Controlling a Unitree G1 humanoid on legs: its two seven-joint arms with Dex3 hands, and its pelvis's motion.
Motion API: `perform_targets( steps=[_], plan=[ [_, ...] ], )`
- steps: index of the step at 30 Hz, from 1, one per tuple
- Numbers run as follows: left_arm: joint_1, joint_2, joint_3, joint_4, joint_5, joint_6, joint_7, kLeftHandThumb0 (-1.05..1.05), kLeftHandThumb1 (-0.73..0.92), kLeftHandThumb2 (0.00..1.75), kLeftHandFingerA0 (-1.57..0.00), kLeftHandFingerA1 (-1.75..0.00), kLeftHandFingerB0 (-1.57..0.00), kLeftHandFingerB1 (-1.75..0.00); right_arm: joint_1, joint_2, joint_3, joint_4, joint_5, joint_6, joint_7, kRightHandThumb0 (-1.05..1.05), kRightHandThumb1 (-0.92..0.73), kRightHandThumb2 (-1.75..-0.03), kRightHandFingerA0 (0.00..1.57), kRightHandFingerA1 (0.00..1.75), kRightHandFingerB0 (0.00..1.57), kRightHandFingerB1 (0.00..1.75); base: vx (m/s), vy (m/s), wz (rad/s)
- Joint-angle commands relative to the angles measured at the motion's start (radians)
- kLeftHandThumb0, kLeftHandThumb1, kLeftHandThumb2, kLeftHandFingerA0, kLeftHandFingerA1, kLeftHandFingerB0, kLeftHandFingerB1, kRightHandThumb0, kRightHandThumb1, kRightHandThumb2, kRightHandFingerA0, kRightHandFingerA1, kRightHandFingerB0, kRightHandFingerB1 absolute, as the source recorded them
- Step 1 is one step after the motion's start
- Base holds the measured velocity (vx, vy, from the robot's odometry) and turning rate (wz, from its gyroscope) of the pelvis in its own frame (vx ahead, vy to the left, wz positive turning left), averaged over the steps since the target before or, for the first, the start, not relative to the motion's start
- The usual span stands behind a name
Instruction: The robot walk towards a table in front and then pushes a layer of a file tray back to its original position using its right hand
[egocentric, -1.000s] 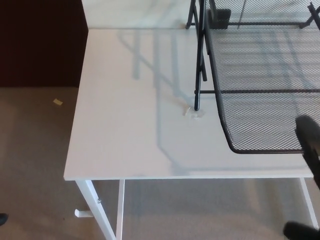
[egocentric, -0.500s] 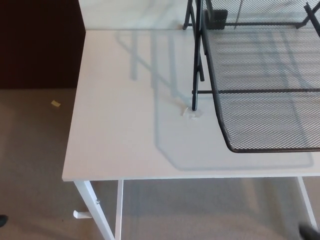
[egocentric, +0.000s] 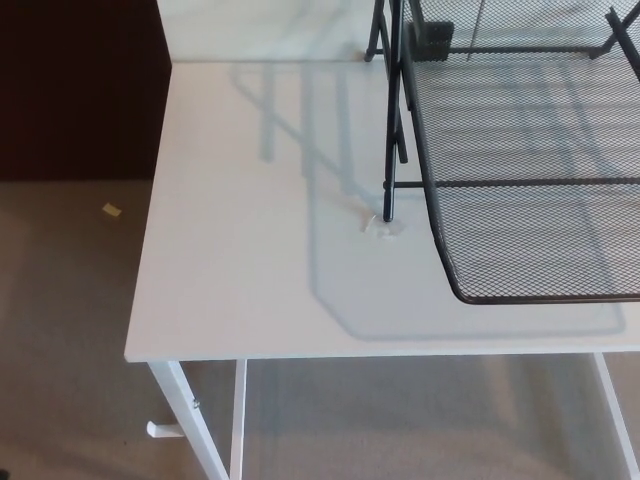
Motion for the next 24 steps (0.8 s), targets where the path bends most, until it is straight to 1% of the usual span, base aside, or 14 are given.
perform_targets(
  steps=[1, 4, 9, 11, 13, 14, 15, 16, 17, 18, 19, 20, 21, 24],
  plan=[
    [0.045, 0.014, -0.044, 0.041, 0.073, -0.045, 0.036, -0.41, 0.40, 0.69, -0.62, -0.54, -0.44, -0.46, -0.352, 0.090, 0.034, 0.279, 0.414, 0.331, 0.585, -0.69, -0.65, -0.58, 0.15, 0.41, 0.17, 0.29, 0.00, 0.000, 0.00],
    [0.024, 0.014, -0.044, 0.041, 0.066, -0.039, 0.030, -0.41, 0.41, 0.68, -0.61, -0.54, -0.43, -0.46, -0.478, 0.120, 0.052, 0.310, 0.377, 0.390, 0.620, -0.69, -0.53, -0.85, 0.15, 0.53, 0.10, 0.43, 0.00, 0.000, 0.00],
    [0.007, 0.019, -0.050, 0.039, 0.059, -0.049, 0.016, -0.42, 0.41, 0.69, -0.62, -0.55, -0.42, -0.46, -0.553, 0.167, 0.064, 0.308, 0.358, 0.448, 0.624, -0.68, -0.54, -0.84, 0.15, 0.49, 0.09, 0.41, 0.00, 0.000, 0.00],
    [-0.001, 0.022, -0.051, 0.031, 0.052, -0.028, 0.014, -0.44, 0.39, 0.69, -0.85, -0.63, -0.40, -0.46, -0.549, 0.207, 0.078, 0.322, 0.325, 0.414, 0.557, -0.64, -0.53, -0.81, 0.15, 0.48, 0.10, 0.40, 0.00, 0.000, 0.00],
    [-0.005, 0.025, -0.049, 0.019, 0.043, -0.018, 0.006, -0.42, 0.33, 0.72, -0.87, -0.70, -0.37, -0.48, -0.546, 0.211, 0.098, 0.351, 0.268, 0.374, 0.499, -0.64, -0.53, -0.82, 0.14, 0.49, 0.11, 0.41, 0.00, 0.000, 0.00],
    [-0.010, 0.030, -0.052, 0.018, 0.046, -0.018, 0.006, -0.45, 0.34, 0.71, -0.90, -0.69, -0.37, -0.47, -0.549, 0.209, 0.104, 0.377, 0.257, 0.357, 0.487, -0.59, -0.67, -0.60, 0.18, 0.42, 0.16, 0.29, 0.00, 0.000, 0.00],
    [-0.011, 0.032, -0.055, 0.017, 0.048, -0.018, 0.006, -0.45, 0.38, 0.69, -0.84, -0.63, -0.39, -0.46, -0.551, 0.204, 0.109, 0.402, 0.249, 0.342, 0.479, -0.63, -0.53, -0.81, 0.13, 0.48, 0.10, 0.41, 0.00, 0.000, 0.00],
    [-0.010, 0.032, -0.056, 0.016, 0.048, -0.019, 0.007, -0.45, 0.38, 0.69, -0.84, -0.63, -0.39, -0.46, -0.552, 0.197, 0.114, 0.424, 0.241, 0.328, 0.471, -0.63, -0.53, -0.81, 0.13, 0.48, 0.10, 0.41, 0.00, 0.000, 0.00],
    [-0.020, 0.038, -0.053, 0.006, 0.043, -0.012, 0.003, -0.44, 0.39, 0.69, -0.83, -0.61, -0.38, -0.45, -0.559, 0.187, 0.122, 0.438, 0.239, 0.325, 0.477, -0.59, -0.68, -0.60, 0.17, 0.39, 0.15, 0.28, 0.00, 0.000, 0.00],
    [-0.015, 0.040, -0.050, -0.007, 0.032, -0.005, -0.016, -0.29, 0.51, 0.55, -0.80, -0.49, -0.45, -0.36, -0.559, 0.174, 0.122, 0.464, 0.233, 0.304, 0.457, -0.65, -0.54, -0.81, 0.13, 0.47, 0.09, 0.39, 0.00, 0.000, 0.00],
    [-0.019, 0.042, -0.051, -0.012, 0.030, 0.000, -0.023, -0.28, 0.51, 0.55, -0.79, -0.48, -0.45, -0.36, -0.564, 0.162, 0.122, 0.487, 0.234, 0.287, 0.441, -0.66, -0.56, -0.82, 0.12, 0.45, 0.09, 0.39, 0.00, 0.000, 0.00],
    [-0.028, 0.044, -0.055, -0.013, 0.034, 0.001, -0.023, -0.28, 0.51, 0.55, -0.79, -0.48, -0.45, -0.36, -0.570, 0.153, 0.120, 0.504, 0.239, 0.274, 0.431, -0.66, -0.56, -0.82, 0.12, 0.45, 0.09, 0.39, 0.00, 0.000, 0.00],
    [-0.026, 0.044, -0.055, -0.016, 0.036, 0.000, -0.018, -0.28, 0.52, 0.56, -0.78, -0.48, -0.46, -0.37, -0.581, 0.148, 0.117, 0.531, 0.248, 0.258, 0.424, -0.61, -0.70, -0.63, 0.17, 0.37, 0.15, 0.27, 0.00, 0.000, 0.00],
    [-0.023, 0.039, -0.056, -0.015, 0.037, 0.003, -0.010, -0.27, 0.50, 0.55, -0.85, -0.50, -0.45, -0.36, -0.588, 0.137, 0.119, 0.554, 0.254, 0.240, 0.409, -0.63, -0.70, -0.62, 0.16, 0.37, 0.16, 0.28, 0.00, 0.000, 0.00]
  ],
)
